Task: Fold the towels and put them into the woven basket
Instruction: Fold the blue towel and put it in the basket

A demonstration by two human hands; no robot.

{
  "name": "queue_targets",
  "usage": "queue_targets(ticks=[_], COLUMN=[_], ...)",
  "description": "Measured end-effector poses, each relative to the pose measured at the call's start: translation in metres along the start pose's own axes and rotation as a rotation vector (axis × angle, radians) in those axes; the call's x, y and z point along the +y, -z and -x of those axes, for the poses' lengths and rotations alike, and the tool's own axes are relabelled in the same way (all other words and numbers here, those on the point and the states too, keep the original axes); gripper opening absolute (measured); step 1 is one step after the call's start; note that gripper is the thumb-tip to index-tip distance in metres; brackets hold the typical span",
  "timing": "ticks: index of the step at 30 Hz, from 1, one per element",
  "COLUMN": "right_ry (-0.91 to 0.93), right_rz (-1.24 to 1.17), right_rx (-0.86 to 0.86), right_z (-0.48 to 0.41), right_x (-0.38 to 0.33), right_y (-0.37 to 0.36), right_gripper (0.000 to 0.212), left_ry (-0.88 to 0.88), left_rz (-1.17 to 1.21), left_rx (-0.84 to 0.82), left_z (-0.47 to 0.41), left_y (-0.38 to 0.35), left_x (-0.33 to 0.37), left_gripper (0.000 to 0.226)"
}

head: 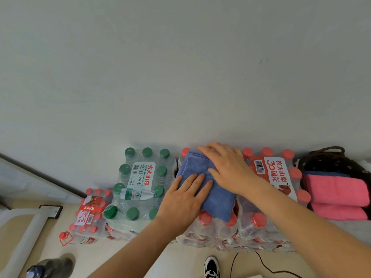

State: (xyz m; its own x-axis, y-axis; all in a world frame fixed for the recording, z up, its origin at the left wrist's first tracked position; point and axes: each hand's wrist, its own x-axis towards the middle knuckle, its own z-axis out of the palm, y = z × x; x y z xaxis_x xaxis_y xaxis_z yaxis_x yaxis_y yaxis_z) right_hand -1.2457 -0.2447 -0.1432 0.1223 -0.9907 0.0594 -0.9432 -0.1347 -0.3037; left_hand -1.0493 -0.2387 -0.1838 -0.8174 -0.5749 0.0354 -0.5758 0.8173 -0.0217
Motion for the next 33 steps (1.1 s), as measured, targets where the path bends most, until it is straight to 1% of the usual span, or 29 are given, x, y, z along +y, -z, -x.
queue_targets(ticks=[1, 2, 3, 5, 6, 7, 8, 10, 11, 12, 13, 14, 15, 17, 18, 20, 22, 24, 27, 29, 33], right_ry=[0.012, 0.014, 0.015, 0.044, 0.075, 0.111, 0.137, 0.154, 0.151, 0.137, 0.119, 0.091, 0.061, -0.025, -0.067, -0.137, -0.224, -0.325, -0.470, -0.542, -0.603], right_rz=[-0.064, -0.120, -0.143, -0.054, 0.012, 0.068, 0.095, 0.063, 0.021, -0.036, -0.100, -0.166, -0.234, -0.380, -0.460, -0.602, -0.663, -0.685, -0.768, -0.816, -0.787], right_rx=[-0.010, -0.056, -0.134, -0.278, -0.296, -0.271, -0.234, -0.164, -0.136, -0.130, -0.124, -0.122, -0.107, -0.090, -0.080, -0.071, -0.043, 0.030, 0.136, 0.179, 0.207], right_z=[0.009, 0.019, 0.032, 0.061, 0.075, 0.087, 0.096, 0.103, 0.104, 0.104, 0.104, 0.104, 0.103, 0.100, 0.098, 0.092, 0.085, 0.077, 0.064, 0.058, 0.047], right_x=[-0.003, -0.005, -0.008, -0.011, -0.010, -0.008, -0.006, -0.001, 0.001, 0.003, 0.004, 0.006, 0.007, 0.006, 0.005, 0.002, -0.001, -0.003, -0.004, -0.003, -0.004], right_y=[0.005, 0.010, 0.014, 0.011, 0.005, -0.004, -0.010, -0.018, -0.020, -0.021, -0.020, -0.021, -0.021, -0.017, -0.015, -0.011, -0.010, -0.011, -0.014, -0.014, -0.014], right_gripper=[0.063, 0.069, 0.079, 0.102, 0.104, 0.098, 0.088, 0.068, 0.061, 0.057, 0.055, 0.055, 0.055, 0.053, 0.048, 0.029, 0.018, 0.018, 0.018, 0.020, 0.024], left_ry=[-0.009, -0.020, -0.032, -0.050, -0.055, -0.061, -0.072, -0.077, -0.065, -0.041, -0.024, -0.006, 0.023, 0.177, 0.291, 0.499, 0.621, 0.690, 0.777, 0.831, 0.917], left_rz=[-0.015, -0.029, -0.044, -0.058, -0.055, -0.050, -0.041, -0.016, 0.006, 0.037, 0.075, 0.140, 0.240, 0.547, 0.707, 0.982, 1.131, 1.133, 1.050, 1.010, 0.951], left_rx=[0.032, 0.058, 0.091, 0.131, 0.149, 0.160, 0.144, 0.092, 0.068, 0.036, 0.009, -0.004, 0.000, 0.021, 0.039, 0.077, 0.136, 0.146, 0.112, 0.115, 0.146], left_z=[0.000, -0.001, -0.001, -0.002, -0.001, 0.001, 0.004, 0.008, 0.011, 0.015, 0.019, 0.023, 0.027, 0.032, 0.033, 0.031, 0.026, 0.017, 0.001, -0.008, -0.019], left_y=[-0.001, -0.001, 0.000, 0.008, 0.014, 0.019, 0.026, 0.033, 0.031, 0.029, 0.025, 0.020, 0.017, 0.022, 0.024, 0.028, 0.029, 0.028, 0.023, 0.019, 0.016], left_x=[0.000, 0.001, 0.003, 0.010, 0.014, 0.017, 0.021, 0.025, 0.024, 0.022, 0.019, 0.014, 0.008, -0.001, -0.004, -0.008, -0.009, -0.012, -0.017, -0.018, -0.018], left_gripper=[0.050, 0.048, 0.047, 0.045, 0.042, 0.038, 0.031, 0.020, 0.020, 0.027, 0.039, 0.051, 0.057, 0.049, 0.042, 0.033, 0.026, 0.019, 0.006, 0.013, 0.025])
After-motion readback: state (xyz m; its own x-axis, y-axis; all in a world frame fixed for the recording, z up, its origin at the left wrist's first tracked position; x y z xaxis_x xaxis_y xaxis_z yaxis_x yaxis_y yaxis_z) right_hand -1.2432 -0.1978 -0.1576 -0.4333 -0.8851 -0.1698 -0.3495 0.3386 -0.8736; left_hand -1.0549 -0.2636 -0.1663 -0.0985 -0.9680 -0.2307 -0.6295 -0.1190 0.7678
